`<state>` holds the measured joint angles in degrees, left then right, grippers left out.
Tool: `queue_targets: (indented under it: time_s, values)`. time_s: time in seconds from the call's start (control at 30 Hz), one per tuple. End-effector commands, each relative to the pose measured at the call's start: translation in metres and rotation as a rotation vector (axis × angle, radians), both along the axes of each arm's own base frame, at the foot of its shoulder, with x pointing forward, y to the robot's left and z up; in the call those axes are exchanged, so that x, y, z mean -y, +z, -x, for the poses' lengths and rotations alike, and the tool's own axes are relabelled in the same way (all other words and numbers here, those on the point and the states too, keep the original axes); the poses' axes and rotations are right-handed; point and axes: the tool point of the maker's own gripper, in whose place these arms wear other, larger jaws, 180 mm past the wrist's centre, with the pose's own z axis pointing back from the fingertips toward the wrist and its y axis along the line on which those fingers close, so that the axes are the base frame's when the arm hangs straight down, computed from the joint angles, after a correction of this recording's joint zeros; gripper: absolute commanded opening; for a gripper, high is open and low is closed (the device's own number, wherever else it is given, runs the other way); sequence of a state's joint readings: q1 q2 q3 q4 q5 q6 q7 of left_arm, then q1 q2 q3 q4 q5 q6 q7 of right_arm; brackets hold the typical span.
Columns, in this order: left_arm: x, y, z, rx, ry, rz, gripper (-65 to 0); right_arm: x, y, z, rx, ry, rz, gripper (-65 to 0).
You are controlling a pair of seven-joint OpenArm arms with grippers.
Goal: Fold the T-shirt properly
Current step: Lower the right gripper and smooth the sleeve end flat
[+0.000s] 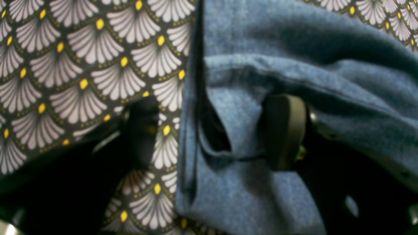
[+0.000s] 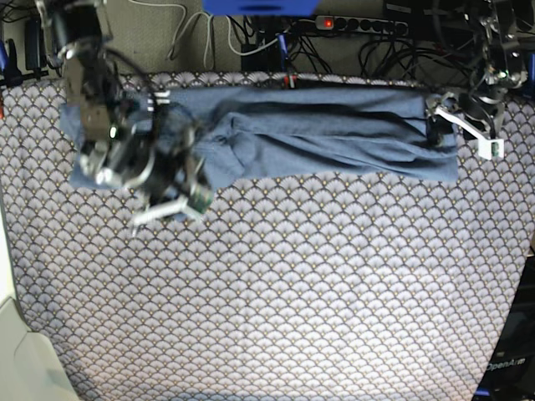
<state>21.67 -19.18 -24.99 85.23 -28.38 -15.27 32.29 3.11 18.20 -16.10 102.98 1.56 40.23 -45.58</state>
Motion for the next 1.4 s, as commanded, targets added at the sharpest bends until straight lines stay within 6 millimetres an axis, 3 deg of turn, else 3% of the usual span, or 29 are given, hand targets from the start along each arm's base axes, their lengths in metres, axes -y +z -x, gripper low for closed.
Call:
queue_targets:
  time_s: [0.0, 0.2, 0.5, 0.77, 0.93, 1.13, 1.37]
  values:
    - [-0.003, 0.000, 0.003, -0.018, -0.003, -0.007, -16.4, 0.006, 0.010, -0.018, 0.036, -0.014, -0.002, -43.8]
    - [-0.003, 0.000, 0.003, -0.017, 0.000, -0.006, -16.4, 0.029, -0.022, -0.063, -0.043, -0.085, -0.038, -43.8]
    - [-0.003, 0.001, 0.000, -0.010, 0.001, -0.006, -16.4, 0.045, -0.078, -0.070, -0.160, -0.164, -0.173, -43.8]
    - [-0.003, 0.001, -0.001, -0.010, 0.002, -0.008, -16.4, 0.060, -0.074, -0.075, -0.136, -0.179, -0.177, -43.8]
    - [-0.003, 0.001, -0.001, -0.010, 0.002, -0.008, -16.4, 0.070, -0.049, -0.090, -0.065, -0.204, -0.190, -43.8]
    - [-0.003, 0.002, -0.001, -0.008, 0.002, -0.008, -16.4, 0.075, -0.053, -0.087, -0.075, -0.210, -0.180, -43.8]
    - [-0.003, 0.002, -0.001, -0.008, 0.002, -0.008, -16.4, 0.071, -0.073, -0.065, -0.124, -0.209, -0.179, -43.8]
